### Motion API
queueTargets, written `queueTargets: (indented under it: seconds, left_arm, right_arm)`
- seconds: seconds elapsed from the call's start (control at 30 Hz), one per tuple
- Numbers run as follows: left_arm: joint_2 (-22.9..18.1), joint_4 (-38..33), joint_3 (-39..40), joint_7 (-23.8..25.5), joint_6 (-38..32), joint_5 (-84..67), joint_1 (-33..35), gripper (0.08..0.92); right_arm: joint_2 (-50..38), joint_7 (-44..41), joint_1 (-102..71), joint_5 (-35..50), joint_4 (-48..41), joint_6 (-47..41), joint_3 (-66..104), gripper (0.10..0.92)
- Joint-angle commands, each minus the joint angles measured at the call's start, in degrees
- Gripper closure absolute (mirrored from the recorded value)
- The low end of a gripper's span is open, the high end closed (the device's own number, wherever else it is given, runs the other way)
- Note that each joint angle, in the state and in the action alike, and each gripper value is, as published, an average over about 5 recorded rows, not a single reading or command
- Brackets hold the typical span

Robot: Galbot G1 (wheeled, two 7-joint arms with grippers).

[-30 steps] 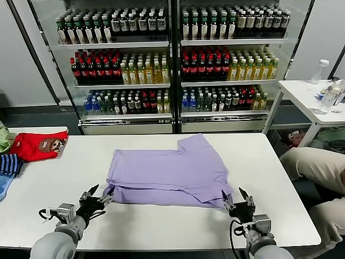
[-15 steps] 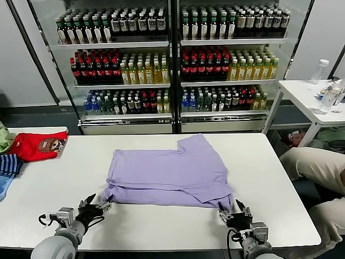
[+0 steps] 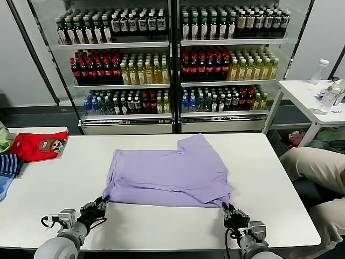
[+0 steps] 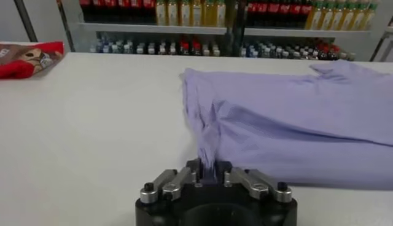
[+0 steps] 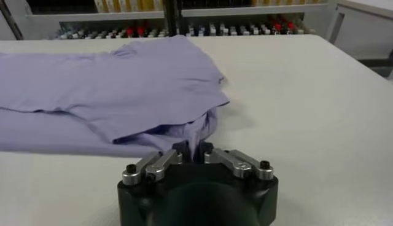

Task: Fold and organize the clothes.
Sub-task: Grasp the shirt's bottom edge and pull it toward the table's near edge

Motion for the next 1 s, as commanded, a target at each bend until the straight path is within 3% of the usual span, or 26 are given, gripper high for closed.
queueTargets:
  seconds: [0.03,0.17,0.4,0.63,0.8,1.0]
  left_arm:
    - [0.7,-0.5,-0.6,-0.2,-0.3,-0.1,1.6,0.854]
    - [1.9,-4.4,-1.4,-0.3,-0.9,-0.3,6.1,0.909]
    - [3.9,-12.0,-3.1,-0.5,-3.5,-0.4,15.7,0.911]
    - [4.0,-13.5,-3.0,-1.9,-3.3,1.0,18.1,0.911]
    - [4.1,-13.4,-4.2,-3.0,-2.6,3.7,17.8,0.892]
    - [4.1,-17.3,-9.5,-3.1,-2.0,3.2,15.8,0.738]
  right_arm:
    - [-0.3,0.1,-1.5,2.6,1.7,-0.2,1.7,0.905]
    - [-0.7,-0.1,-5.2,2.3,5.7,-0.2,2.8,0.905]
    - [-1.0,-0.4,-15.2,0.4,14.6,-0.3,4.9,0.905]
    - [-0.1,-0.3,-21.5,-5.1,16.2,0.4,4.4,0.903]
    - [0.1,-0.4,-20.1,-7.9,14.7,1.0,4.6,0.798]
    - [-0.8,-0.4,-17.1,-4.8,20.7,-1.1,8.0,0.634]
